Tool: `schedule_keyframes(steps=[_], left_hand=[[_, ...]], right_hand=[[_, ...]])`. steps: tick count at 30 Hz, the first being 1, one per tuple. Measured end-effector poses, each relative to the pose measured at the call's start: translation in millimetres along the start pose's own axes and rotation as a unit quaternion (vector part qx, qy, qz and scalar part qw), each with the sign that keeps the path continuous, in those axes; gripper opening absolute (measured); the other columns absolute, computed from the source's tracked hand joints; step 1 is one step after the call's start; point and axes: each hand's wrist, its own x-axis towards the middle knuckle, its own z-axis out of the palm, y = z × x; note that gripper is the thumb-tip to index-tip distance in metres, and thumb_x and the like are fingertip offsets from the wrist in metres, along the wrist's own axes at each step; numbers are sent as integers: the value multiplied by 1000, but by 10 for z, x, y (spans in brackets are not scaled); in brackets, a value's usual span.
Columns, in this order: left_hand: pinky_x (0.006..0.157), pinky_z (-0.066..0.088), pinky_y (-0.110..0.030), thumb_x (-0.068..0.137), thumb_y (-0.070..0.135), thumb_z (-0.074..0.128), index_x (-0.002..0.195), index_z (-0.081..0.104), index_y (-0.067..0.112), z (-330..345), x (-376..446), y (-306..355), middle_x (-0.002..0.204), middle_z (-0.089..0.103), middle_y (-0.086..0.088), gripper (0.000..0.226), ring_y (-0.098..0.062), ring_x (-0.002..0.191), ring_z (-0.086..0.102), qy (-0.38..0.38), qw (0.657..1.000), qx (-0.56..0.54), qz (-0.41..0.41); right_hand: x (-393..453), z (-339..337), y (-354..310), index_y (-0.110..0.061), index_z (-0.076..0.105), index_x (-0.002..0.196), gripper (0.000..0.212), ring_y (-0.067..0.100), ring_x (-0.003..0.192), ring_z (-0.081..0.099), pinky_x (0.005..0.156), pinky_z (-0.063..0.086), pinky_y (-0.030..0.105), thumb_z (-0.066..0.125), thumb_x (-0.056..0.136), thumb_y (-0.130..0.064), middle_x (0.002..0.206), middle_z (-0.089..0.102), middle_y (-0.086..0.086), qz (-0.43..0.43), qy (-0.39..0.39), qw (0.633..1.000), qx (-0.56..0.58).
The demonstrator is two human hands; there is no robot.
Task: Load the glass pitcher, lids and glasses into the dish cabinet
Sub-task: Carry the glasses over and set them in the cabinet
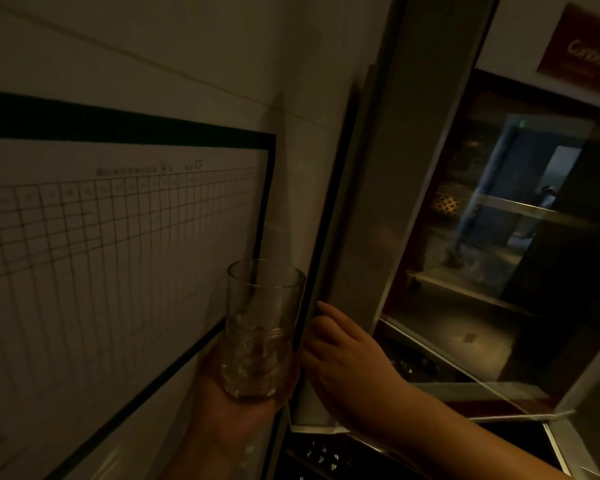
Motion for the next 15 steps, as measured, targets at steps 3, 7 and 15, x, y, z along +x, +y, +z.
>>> schedule_keyframes(steps=[3, 7, 15], left_hand=[[69, 54, -46, 14, 15, 93, 70, 76, 5, -5, 11, -4, 79, 70, -15, 60, -32, 66, 69, 0, 1000, -2, -2], [58, 56, -47, 60, 30, 73, 71, 73, 3, -35, 15, -21, 74, 68, -16, 29, -33, 63, 68, -4, 1000, -29, -9], [56, 55, -49, 72, 37, 55, 84, 70, 6, -142, 48, -18, 80, 68, -18, 37, -36, 66, 68, 4, 1000, -28, 1]], right_hand=[[-6, -19, 5, -31, 72, 87, 43, 15, 96, 62, 101, 41, 38, 82, 49, -48, 87, 69, -13, 3, -13, 1000, 7], [-30, -39, -11, -29, 71, 85, 47, 17, 92, 62, 95, 46, 36, 82, 45, -51, 86, 69, -10, 0, -29, 999, 19], [5, -157, -38, -29, 71, 82, 37, 15, 87, 62, 90, 47, 30, 76, 52, -50, 82, 68, -11, -1, -63, 998, 16]])
